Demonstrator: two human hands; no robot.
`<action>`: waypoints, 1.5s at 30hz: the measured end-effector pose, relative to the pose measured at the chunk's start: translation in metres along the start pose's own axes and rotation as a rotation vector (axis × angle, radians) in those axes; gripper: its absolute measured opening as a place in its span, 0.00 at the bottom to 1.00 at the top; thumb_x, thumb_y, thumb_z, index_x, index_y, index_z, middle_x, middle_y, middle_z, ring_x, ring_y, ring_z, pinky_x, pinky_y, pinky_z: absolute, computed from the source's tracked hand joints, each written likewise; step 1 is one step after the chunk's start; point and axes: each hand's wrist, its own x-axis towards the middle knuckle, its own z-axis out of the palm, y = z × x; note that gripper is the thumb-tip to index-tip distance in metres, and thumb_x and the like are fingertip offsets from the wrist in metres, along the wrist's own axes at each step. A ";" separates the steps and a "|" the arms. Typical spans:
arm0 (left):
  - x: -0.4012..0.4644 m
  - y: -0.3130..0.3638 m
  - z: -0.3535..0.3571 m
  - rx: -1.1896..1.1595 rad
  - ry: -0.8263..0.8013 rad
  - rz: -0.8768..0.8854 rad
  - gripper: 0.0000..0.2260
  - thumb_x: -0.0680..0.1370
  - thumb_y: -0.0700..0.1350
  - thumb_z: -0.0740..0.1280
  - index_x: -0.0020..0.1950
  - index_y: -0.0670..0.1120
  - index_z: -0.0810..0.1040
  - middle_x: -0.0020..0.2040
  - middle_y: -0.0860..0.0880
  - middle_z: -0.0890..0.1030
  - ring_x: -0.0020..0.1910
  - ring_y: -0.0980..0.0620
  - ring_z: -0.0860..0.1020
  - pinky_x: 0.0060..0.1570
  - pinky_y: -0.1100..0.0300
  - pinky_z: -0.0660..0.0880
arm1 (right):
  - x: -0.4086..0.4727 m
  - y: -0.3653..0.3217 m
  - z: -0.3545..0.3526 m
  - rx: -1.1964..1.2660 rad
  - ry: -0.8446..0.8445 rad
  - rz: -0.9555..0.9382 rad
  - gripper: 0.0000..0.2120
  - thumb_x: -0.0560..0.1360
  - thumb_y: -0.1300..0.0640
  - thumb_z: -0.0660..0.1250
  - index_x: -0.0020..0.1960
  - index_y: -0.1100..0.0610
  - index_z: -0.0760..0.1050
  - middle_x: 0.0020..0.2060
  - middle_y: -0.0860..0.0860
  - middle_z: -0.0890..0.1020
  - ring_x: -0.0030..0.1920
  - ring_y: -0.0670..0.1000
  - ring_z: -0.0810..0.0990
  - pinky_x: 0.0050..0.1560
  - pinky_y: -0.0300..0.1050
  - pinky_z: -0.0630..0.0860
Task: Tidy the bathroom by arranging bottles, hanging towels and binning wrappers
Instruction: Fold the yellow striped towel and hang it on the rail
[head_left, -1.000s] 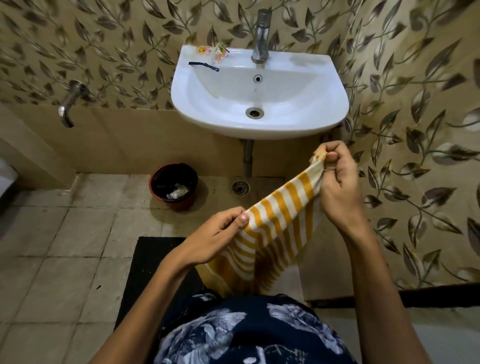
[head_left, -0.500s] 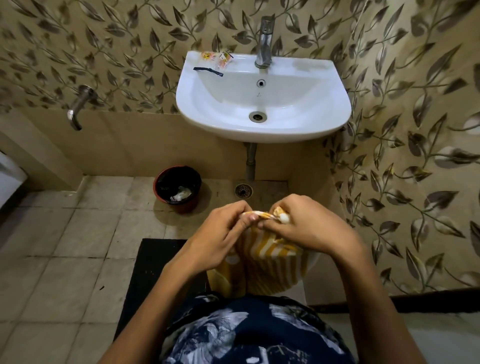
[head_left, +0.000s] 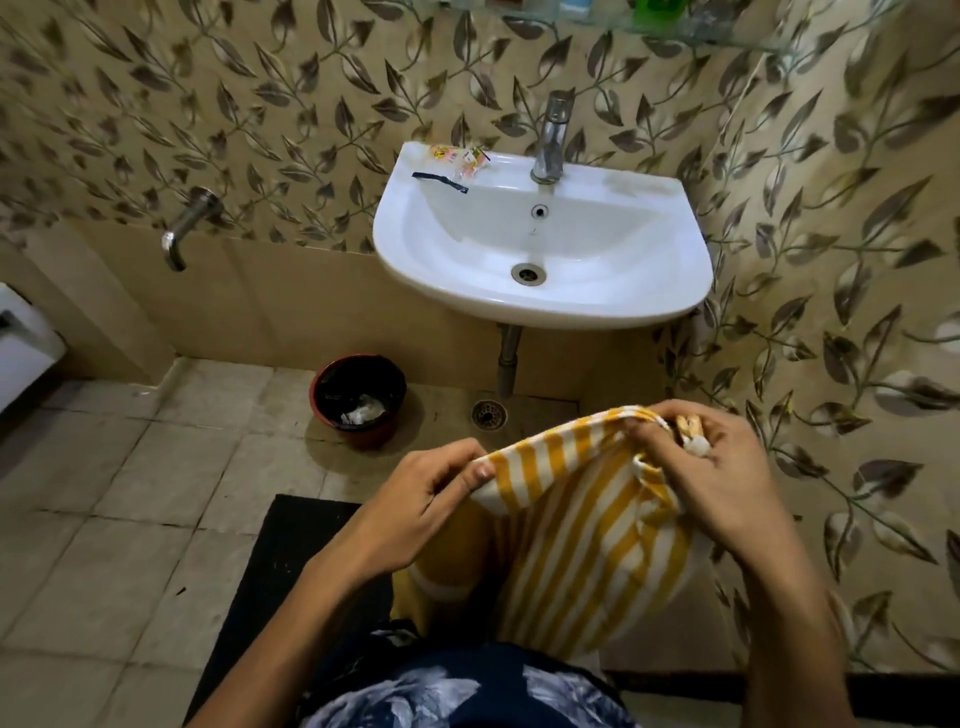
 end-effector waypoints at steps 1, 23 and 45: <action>0.000 0.002 0.001 0.029 0.017 0.004 0.19 0.76 0.63 0.53 0.44 0.51 0.74 0.40 0.51 0.76 0.40 0.51 0.76 0.39 0.50 0.74 | 0.000 0.002 -0.002 -0.031 -0.005 0.054 0.06 0.71 0.54 0.72 0.39 0.45 0.78 0.36 0.40 0.81 0.42 0.40 0.78 0.42 0.37 0.73; -0.001 0.017 0.011 0.099 -0.033 0.073 0.15 0.80 0.55 0.53 0.34 0.56 0.66 0.29 0.54 0.69 0.29 0.57 0.68 0.30 0.63 0.61 | -0.013 -0.025 0.037 -0.255 -0.315 -0.223 0.02 0.70 0.51 0.73 0.40 0.47 0.81 0.37 0.43 0.82 0.41 0.40 0.79 0.40 0.35 0.75; 0.012 0.024 -0.014 0.359 -0.002 0.190 0.13 0.79 0.61 0.51 0.45 0.55 0.70 0.35 0.59 0.72 0.34 0.60 0.72 0.33 0.59 0.69 | -0.010 -0.028 0.051 -0.094 -0.374 -0.135 0.10 0.74 0.44 0.65 0.54 0.39 0.78 0.48 0.31 0.80 0.52 0.33 0.76 0.49 0.26 0.71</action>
